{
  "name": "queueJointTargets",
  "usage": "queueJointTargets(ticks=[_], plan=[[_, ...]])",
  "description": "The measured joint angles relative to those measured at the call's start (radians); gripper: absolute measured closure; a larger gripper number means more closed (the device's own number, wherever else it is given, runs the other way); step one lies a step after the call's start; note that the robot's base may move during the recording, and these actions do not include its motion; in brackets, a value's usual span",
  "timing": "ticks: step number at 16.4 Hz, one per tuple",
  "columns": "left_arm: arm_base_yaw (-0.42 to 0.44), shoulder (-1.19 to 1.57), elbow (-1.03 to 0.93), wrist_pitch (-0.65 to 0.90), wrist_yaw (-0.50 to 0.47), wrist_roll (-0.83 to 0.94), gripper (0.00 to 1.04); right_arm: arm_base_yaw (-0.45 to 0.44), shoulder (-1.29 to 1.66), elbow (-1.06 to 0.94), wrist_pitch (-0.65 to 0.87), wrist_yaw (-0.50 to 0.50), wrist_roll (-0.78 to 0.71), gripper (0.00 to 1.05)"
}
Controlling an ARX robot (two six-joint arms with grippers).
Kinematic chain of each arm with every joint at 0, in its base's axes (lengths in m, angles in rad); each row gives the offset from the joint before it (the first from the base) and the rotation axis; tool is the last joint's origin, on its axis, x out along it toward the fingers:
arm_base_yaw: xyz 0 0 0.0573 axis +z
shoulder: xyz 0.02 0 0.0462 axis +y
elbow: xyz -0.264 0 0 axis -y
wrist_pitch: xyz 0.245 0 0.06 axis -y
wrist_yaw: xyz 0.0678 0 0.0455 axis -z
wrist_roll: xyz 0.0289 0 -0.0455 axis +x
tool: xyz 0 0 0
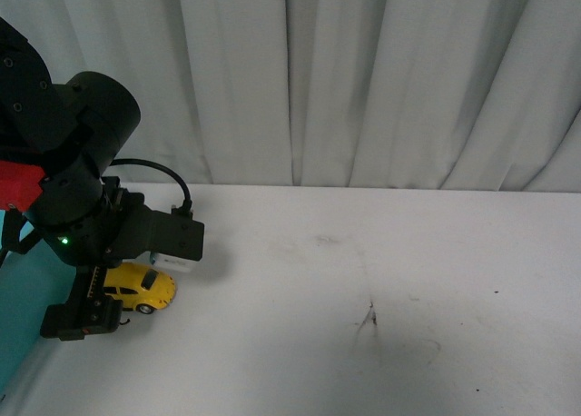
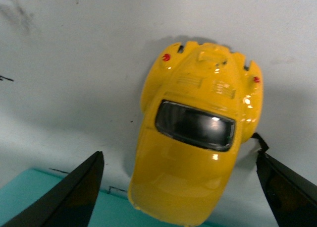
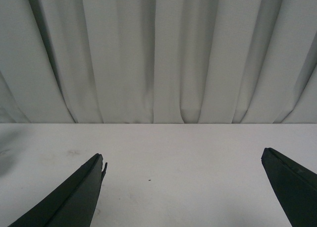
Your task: Wind up and store yellow beetle toy
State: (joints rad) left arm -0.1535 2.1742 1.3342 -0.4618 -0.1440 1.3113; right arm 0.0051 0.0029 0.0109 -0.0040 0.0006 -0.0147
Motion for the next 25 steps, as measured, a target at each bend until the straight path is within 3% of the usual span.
queueJointTargets(ticks=[3, 5, 8, 13, 15, 17, 22, 23, 24, 25], plan=[[-0.015, 0.006, 0.005, -0.016, 0.018, 0.003, 0.51, 0.000, 0.000, 0.000, 0.000, 0.000, 0.000, 0.06], [-0.018, 0.006, 0.018, -0.028, 0.036, 0.024, 0.63, 0.000, 0.000, 0.000, 0.000, 0.000, 0.000, 0.06], [-0.029, -0.001, 0.026, -0.086, 0.096, 0.122, 0.64, 0.000, 0.000, 0.000, 0.000, 0.000, 0.000, 0.06], [-0.042, -0.170, 0.023, -0.200, 0.290, 0.028, 0.64, 0.000, 0.000, 0.000, 0.000, 0.000, 0.000, 0.06], [0.018, -0.314, 0.053, -0.211, 0.435, -0.084, 0.64, 0.000, 0.000, 0.000, 0.000, 0.000, 0.000, 0.06], [0.099, -0.411, 0.076, -0.204, 0.506, -0.174, 0.64, 0.000, 0.000, 0.000, 0.000, 0.000, 0.000, 0.06], [0.320, -0.497, 0.076, -0.112, 0.456, -0.332, 0.64, 0.000, 0.000, 0.000, 0.000, 0.000, 0.000, 0.06], [0.412, -0.498, 0.040, -0.090, 0.399, -0.410, 0.64, 0.000, 0.000, 0.000, 0.000, 0.000, 0.000, 0.06], [0.529, -0.497, -0.030, -0.092, 0.295, -0.601, 0.64, 0.000, 0.000, 0.000, 0.000, 0.000, 0.000, 0.06], [0.549, -0.493, -0.095, -0.065, 0.274, -0.686, 0.64, 0.000, 0.000, 0.000, 0.000, 0.000, 0.000, 0.06]])
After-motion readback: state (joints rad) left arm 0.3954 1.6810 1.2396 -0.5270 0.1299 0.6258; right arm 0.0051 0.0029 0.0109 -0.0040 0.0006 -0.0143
